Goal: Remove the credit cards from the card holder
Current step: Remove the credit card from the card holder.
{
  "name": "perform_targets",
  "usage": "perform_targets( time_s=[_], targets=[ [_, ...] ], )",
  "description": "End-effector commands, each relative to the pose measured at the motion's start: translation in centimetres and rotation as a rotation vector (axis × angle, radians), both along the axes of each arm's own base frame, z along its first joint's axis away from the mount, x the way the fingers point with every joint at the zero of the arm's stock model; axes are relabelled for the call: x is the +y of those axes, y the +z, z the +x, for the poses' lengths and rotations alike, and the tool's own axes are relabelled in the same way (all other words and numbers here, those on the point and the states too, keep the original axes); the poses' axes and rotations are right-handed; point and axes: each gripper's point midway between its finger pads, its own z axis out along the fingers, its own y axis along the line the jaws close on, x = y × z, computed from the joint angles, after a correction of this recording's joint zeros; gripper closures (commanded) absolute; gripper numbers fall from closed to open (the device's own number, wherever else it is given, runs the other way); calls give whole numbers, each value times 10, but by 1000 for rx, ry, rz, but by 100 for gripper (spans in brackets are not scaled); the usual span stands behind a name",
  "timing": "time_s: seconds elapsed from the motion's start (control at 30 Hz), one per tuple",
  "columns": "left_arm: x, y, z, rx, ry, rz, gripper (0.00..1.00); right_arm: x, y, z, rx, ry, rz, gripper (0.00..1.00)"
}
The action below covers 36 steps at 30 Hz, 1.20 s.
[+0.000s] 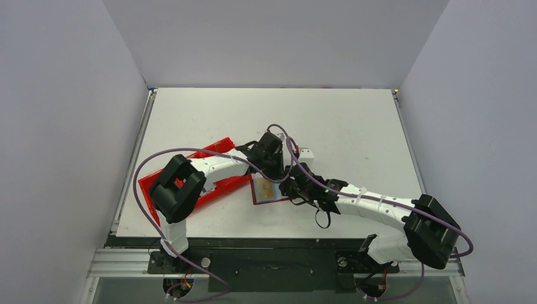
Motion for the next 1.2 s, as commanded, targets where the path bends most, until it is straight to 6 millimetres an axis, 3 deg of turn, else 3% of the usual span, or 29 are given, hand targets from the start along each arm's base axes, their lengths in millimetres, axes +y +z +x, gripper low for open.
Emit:
perform_targets(
  time_s=[0.0,0.3,0.47,0.87,1.0,1.17],
  targets=[
    [-18,10,9,-26,-35,-48,98,20,41,2,-154,46,122,74],
    [-22,11,9,-21,-54,-58,98,45,36,-9,-215,147,103,75],
    [-26,19,10,-35,-77,-72,98,49,33,-10,-232,139,73,80],
    [-32,88,30,-163,-111,-159,83,34,53,-7,-273,86,74,80],
    [-17,102,41,-188,-62,-146,82,39,56,-8,-258,100,85,77],
    [45,116,57,-231,124,-38,80,51,54,-10,-203,151,126,72]
  ],
)
